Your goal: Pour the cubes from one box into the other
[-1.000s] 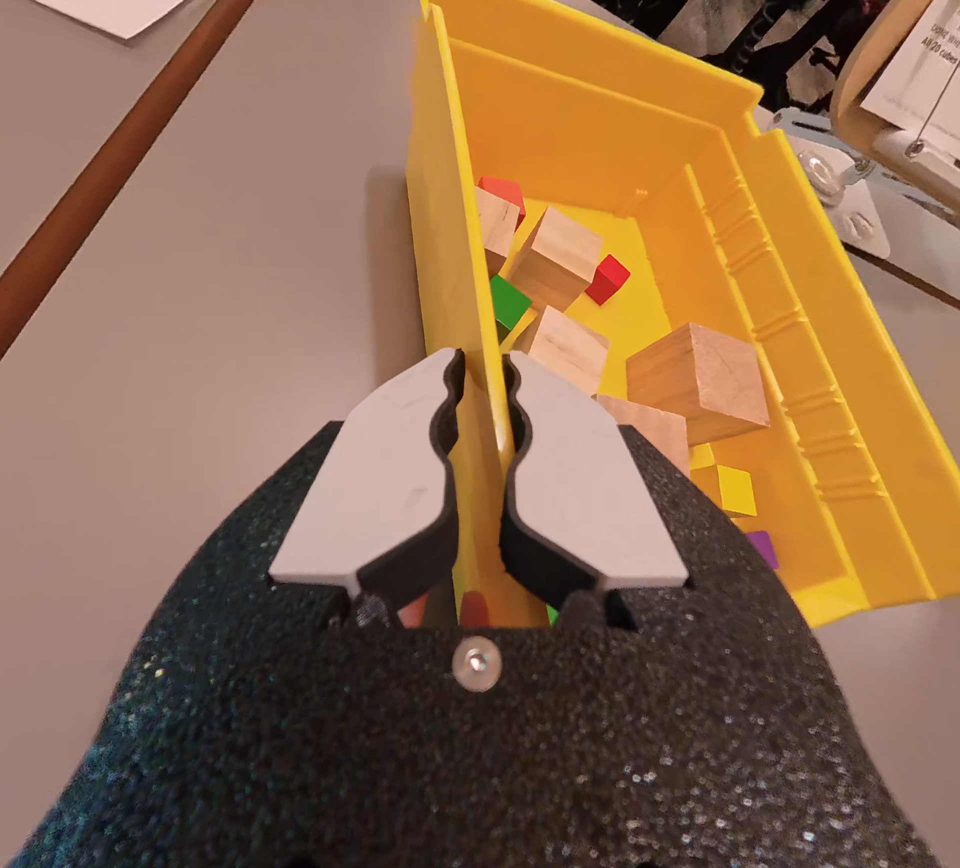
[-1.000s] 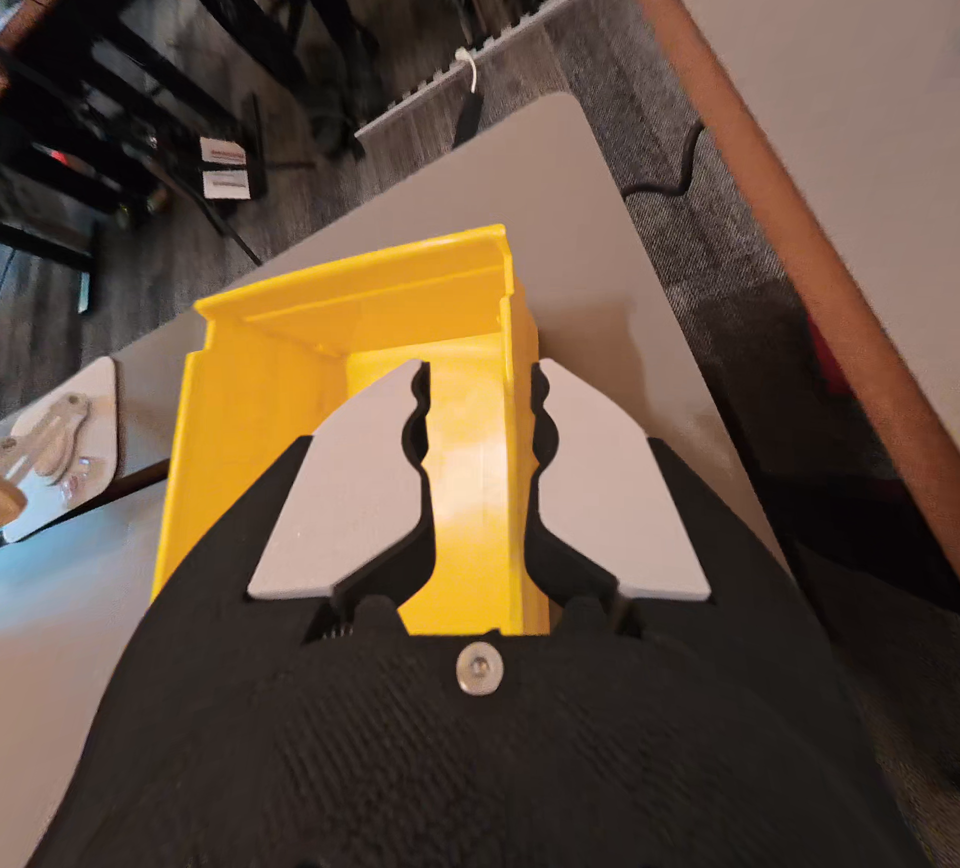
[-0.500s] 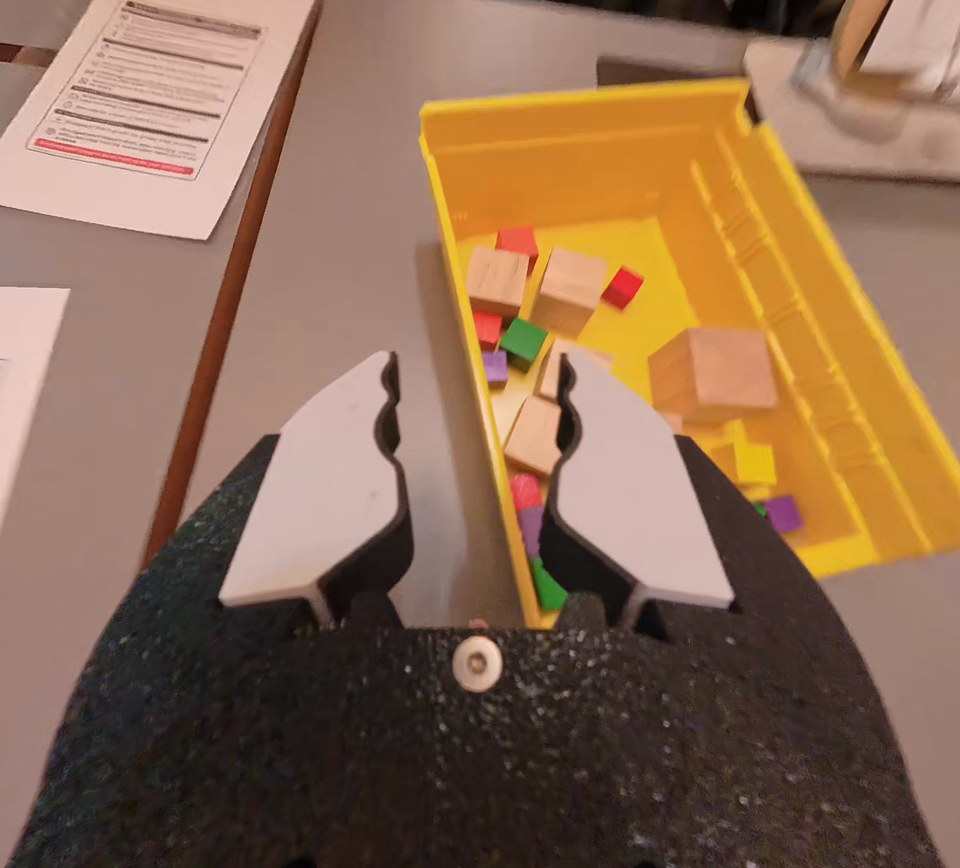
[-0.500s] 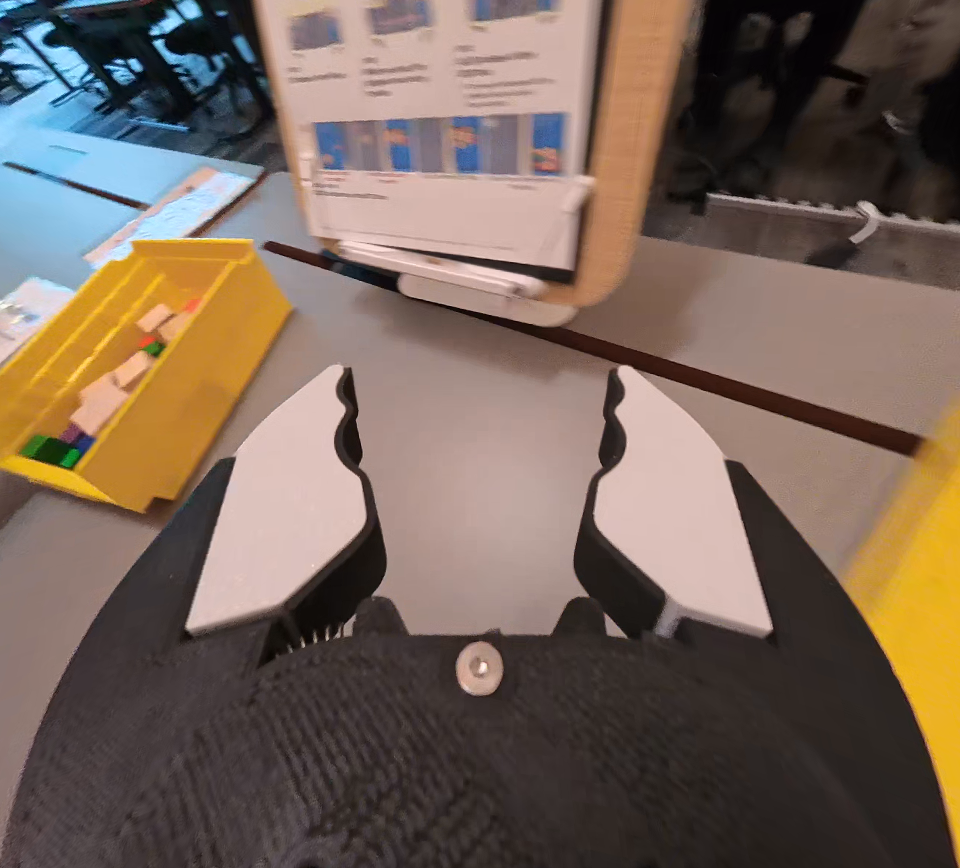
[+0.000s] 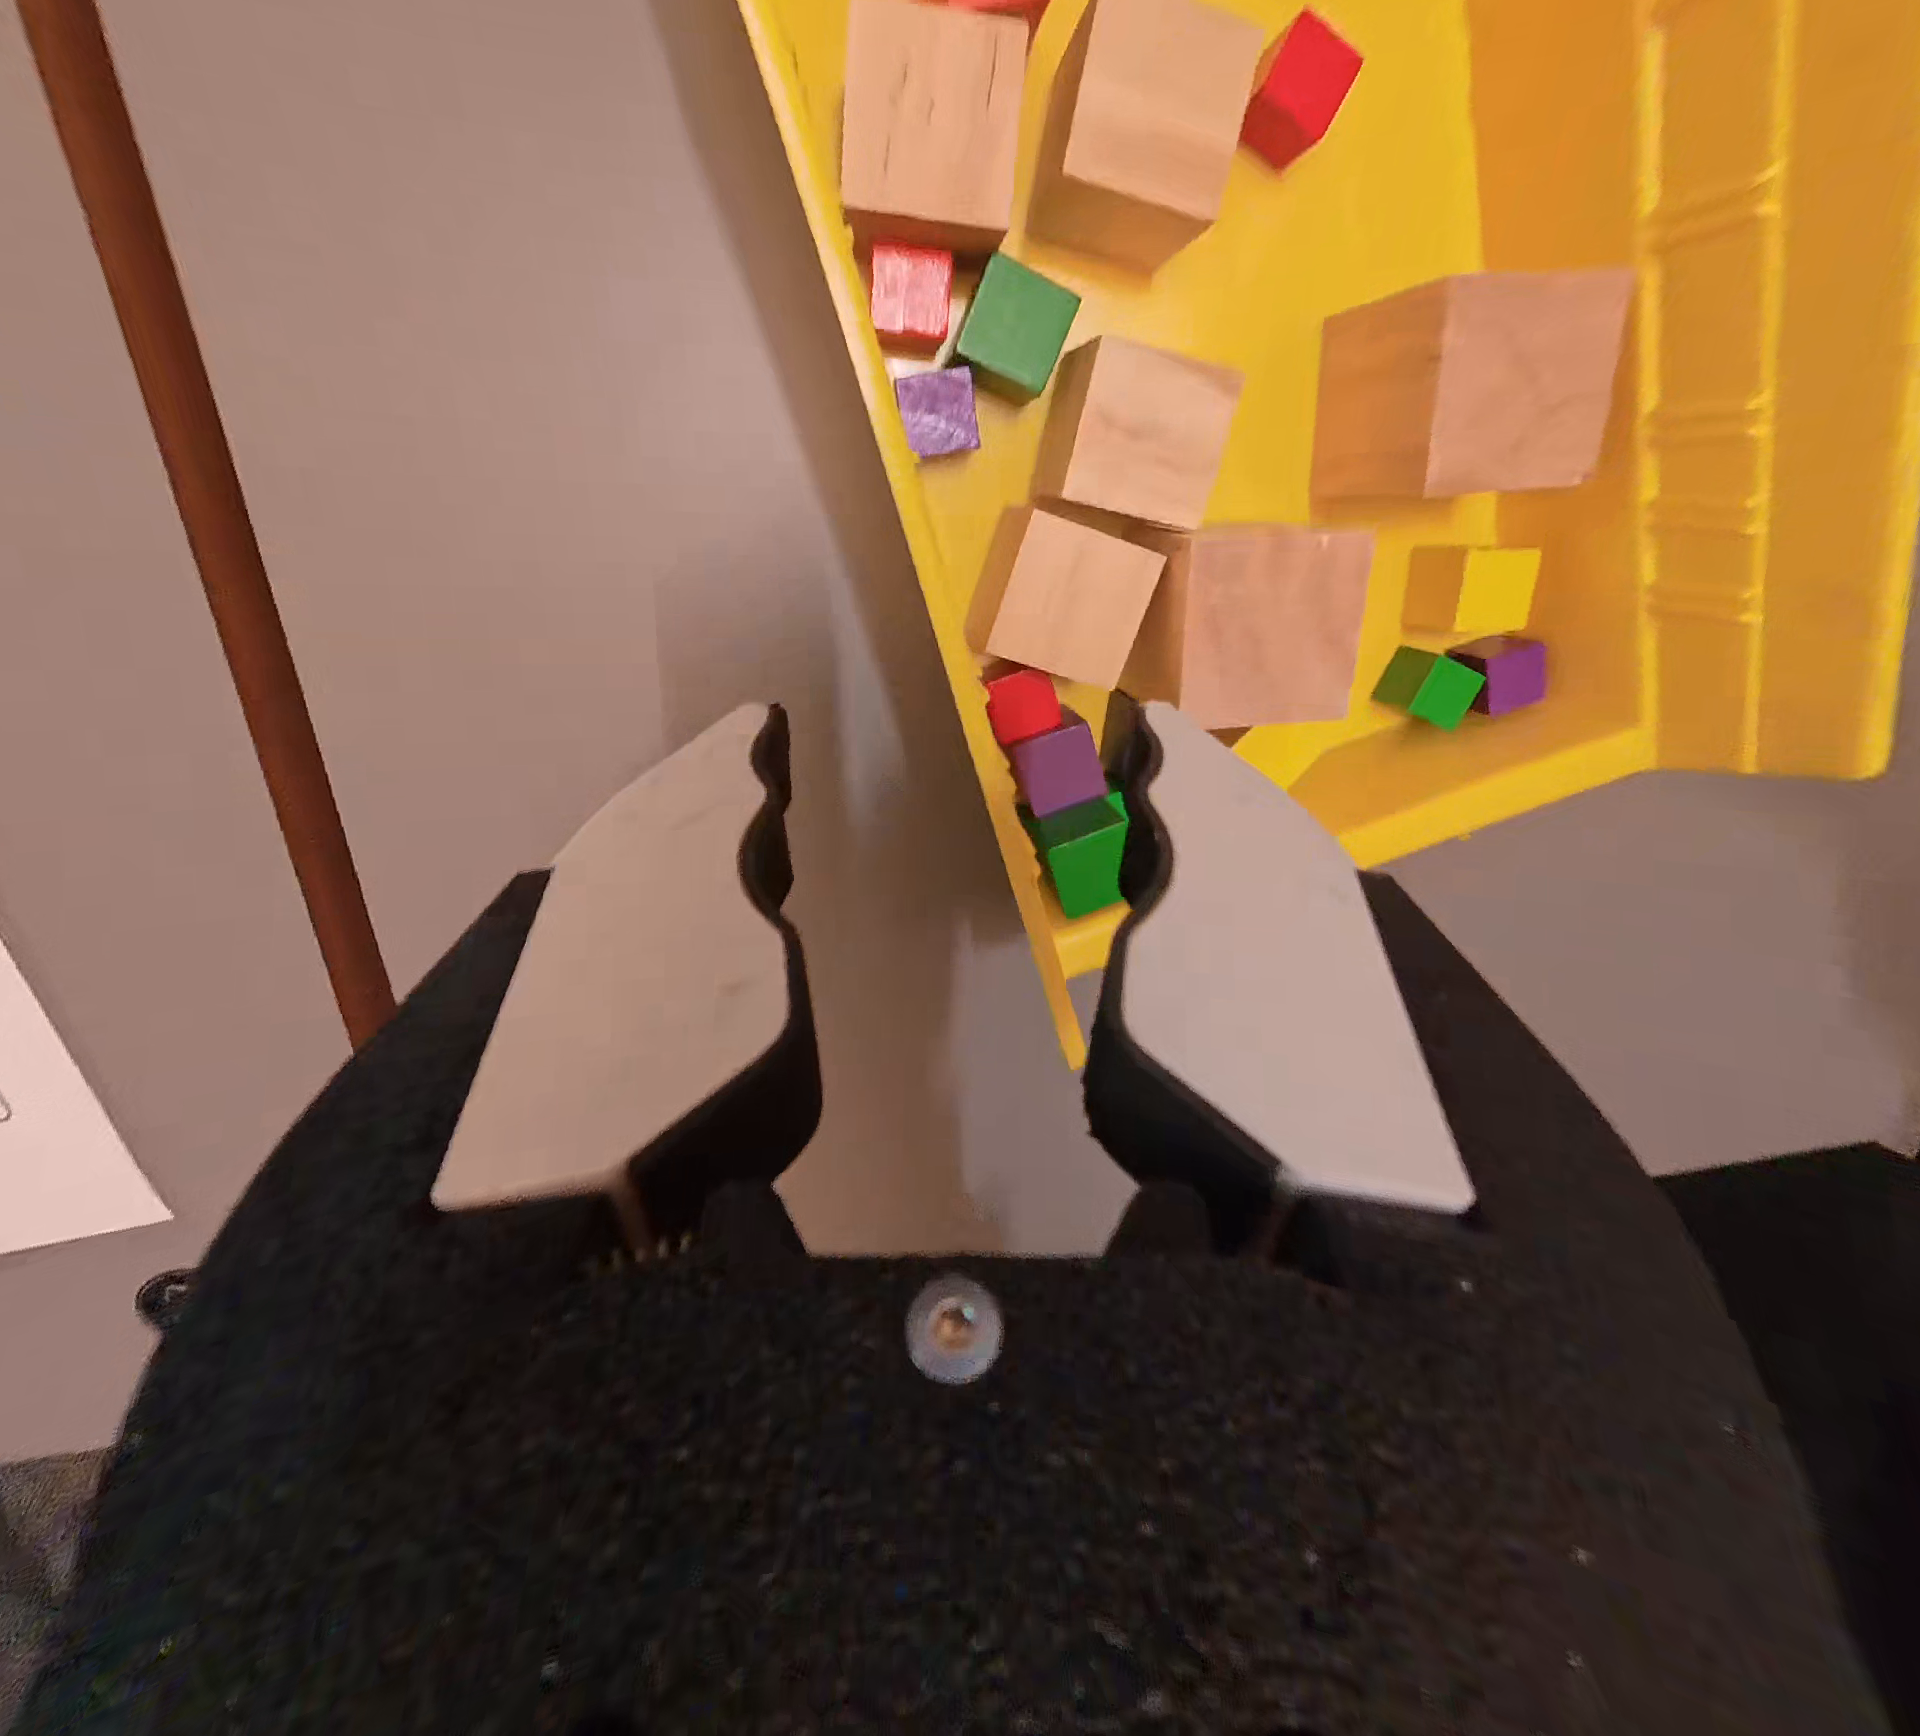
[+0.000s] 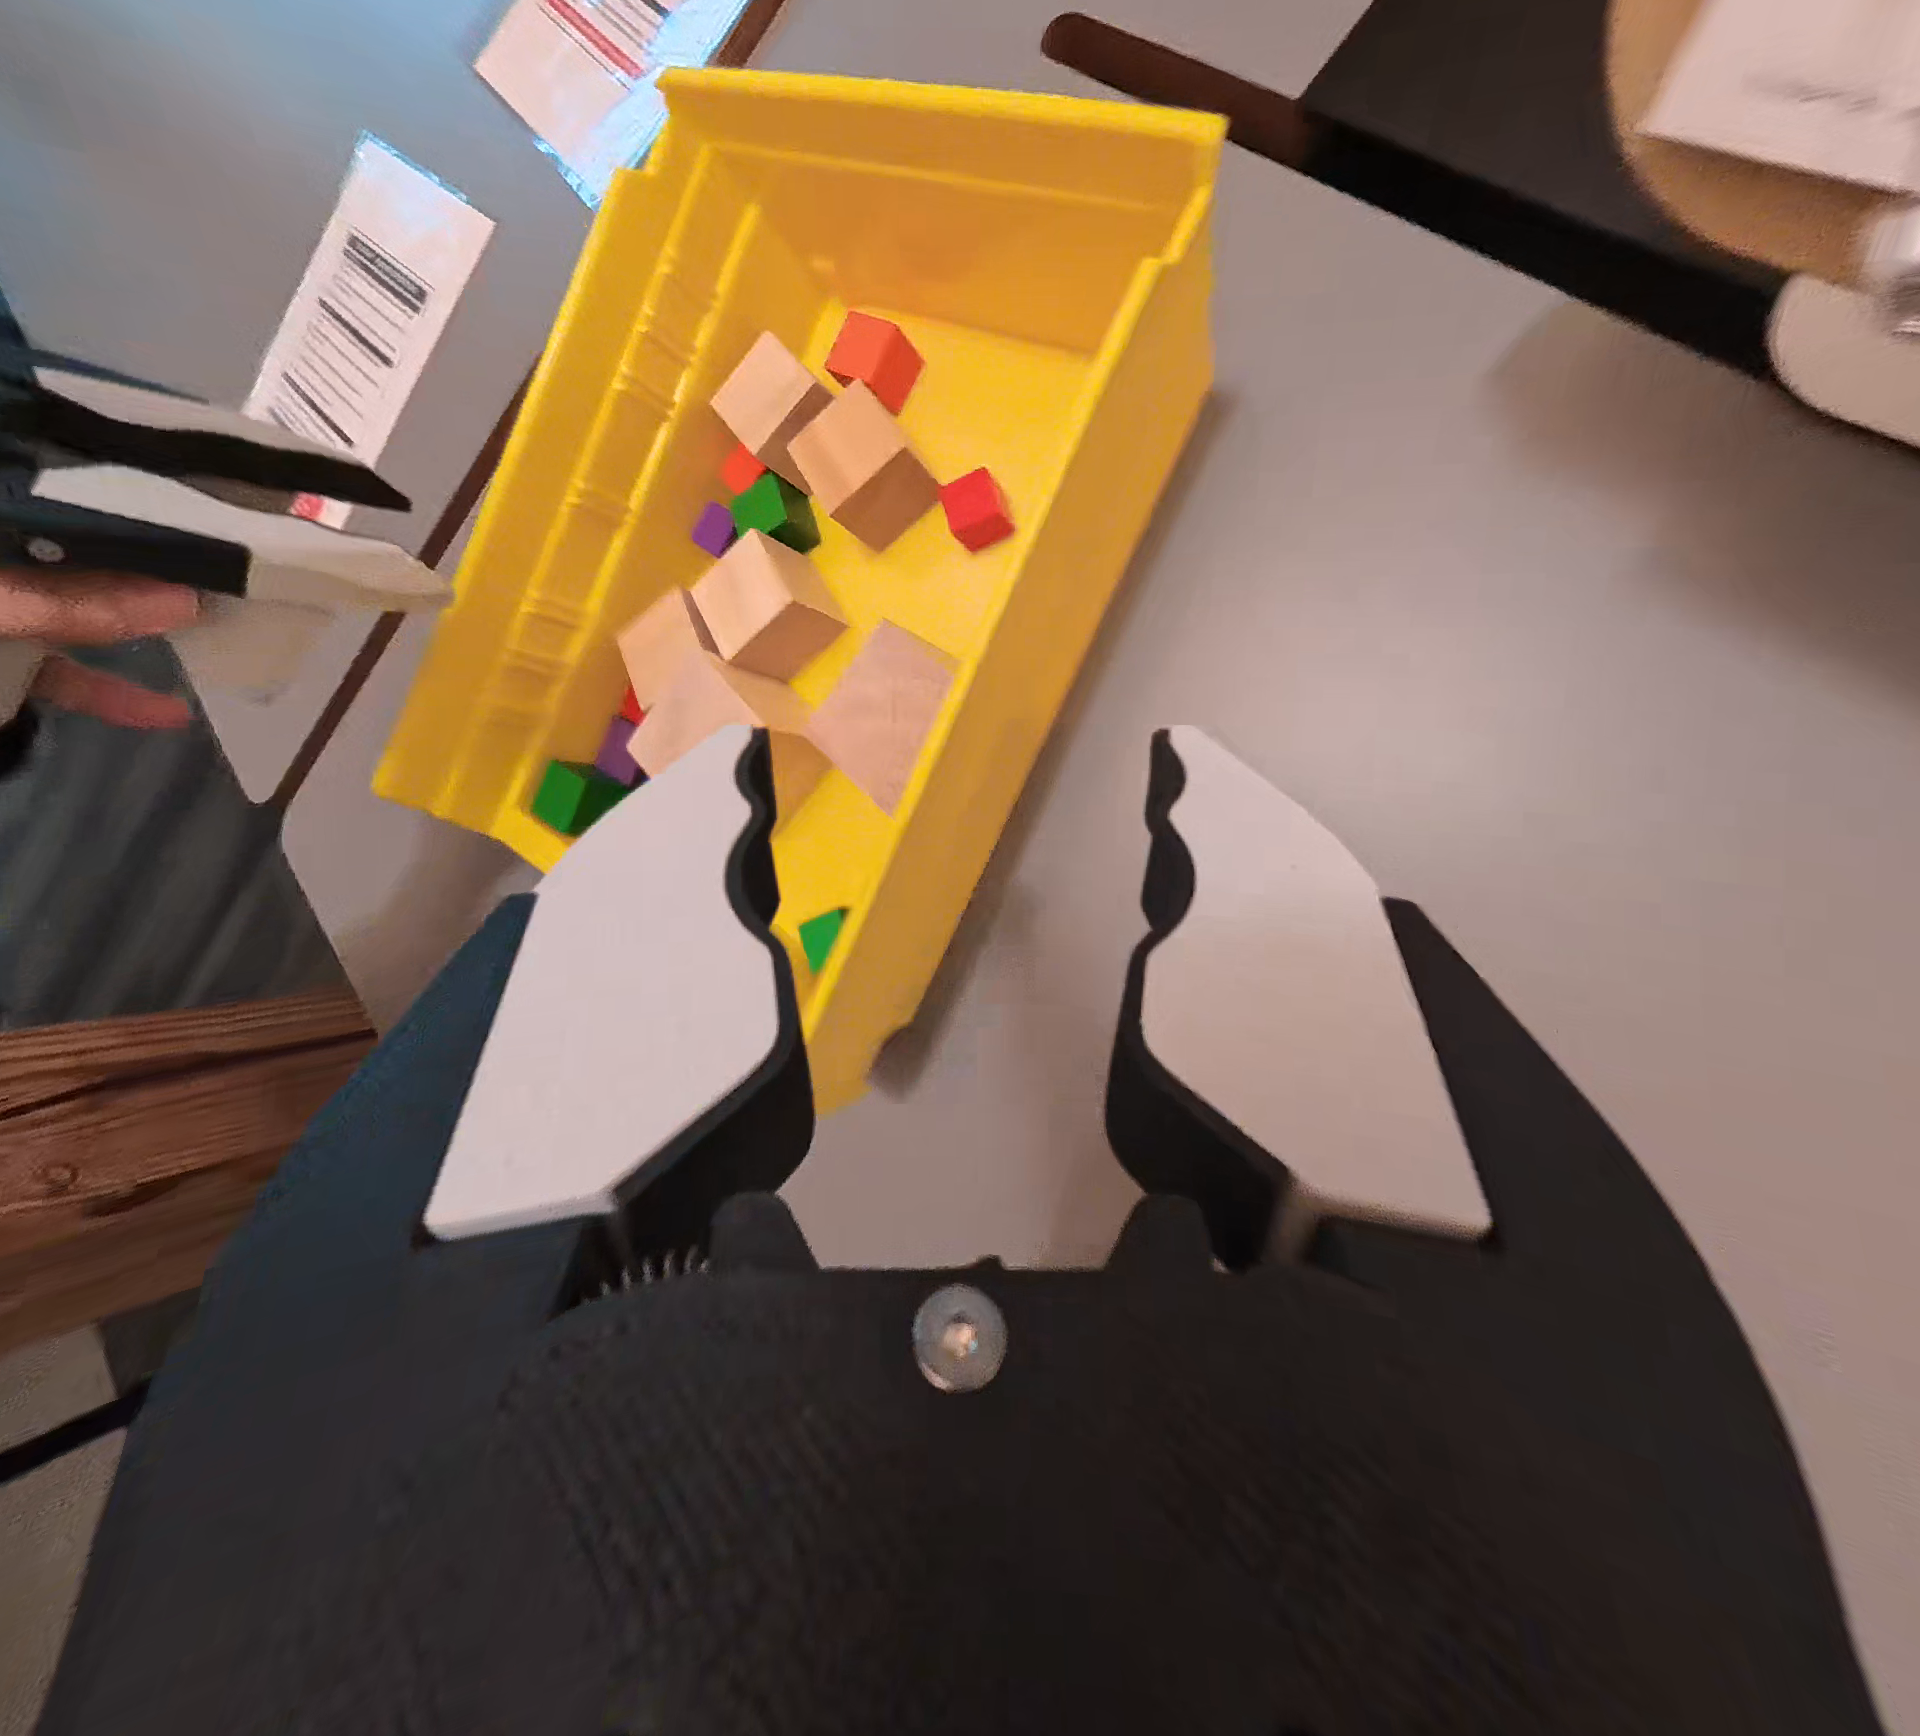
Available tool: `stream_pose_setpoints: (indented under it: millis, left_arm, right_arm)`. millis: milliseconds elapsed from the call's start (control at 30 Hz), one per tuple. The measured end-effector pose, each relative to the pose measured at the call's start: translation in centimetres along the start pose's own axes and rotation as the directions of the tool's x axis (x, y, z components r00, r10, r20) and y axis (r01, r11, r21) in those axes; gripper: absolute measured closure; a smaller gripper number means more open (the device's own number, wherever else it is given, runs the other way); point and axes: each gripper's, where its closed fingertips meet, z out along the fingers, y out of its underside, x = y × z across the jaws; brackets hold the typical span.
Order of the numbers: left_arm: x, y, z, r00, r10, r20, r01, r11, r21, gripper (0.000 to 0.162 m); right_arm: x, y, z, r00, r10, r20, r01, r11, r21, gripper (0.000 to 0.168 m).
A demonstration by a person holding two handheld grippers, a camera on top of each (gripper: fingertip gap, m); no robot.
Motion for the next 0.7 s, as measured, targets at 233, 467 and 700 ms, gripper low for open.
stream_pose_setpoints:
  millis: [233, 467, 700]
  left_arm:
    - [0.7, -0.2, 1.0, 0.998, 0.059, 0.035, -0.055, 0.991, -0.125, 0.11]
    - [0.0, -1.3, 2.7, 1.0, -0.004, 0.023, 0.007, 0.988, -0.152, 0.129]
    - [-0.8, -2.2, 3.3, 0.998, -0.002, 0.068, 0.011, 0.991, -0.136, 0.148]
  right_arm:
    - [0.8, 1.8, 6.3, 0.987, 0.159, -0.04, -0.163, 0.972, -0.166, 0.108]
    - [1.8, 2.8, 7.8, 0.976, 0.201, -0.09, -0.217, 0.945, -0.245, 0.121]
    - [1.1, 2.0, 8.5, 0.987, 0.089, -0.131, -0.123, 0.95, -0.287, 0.157]
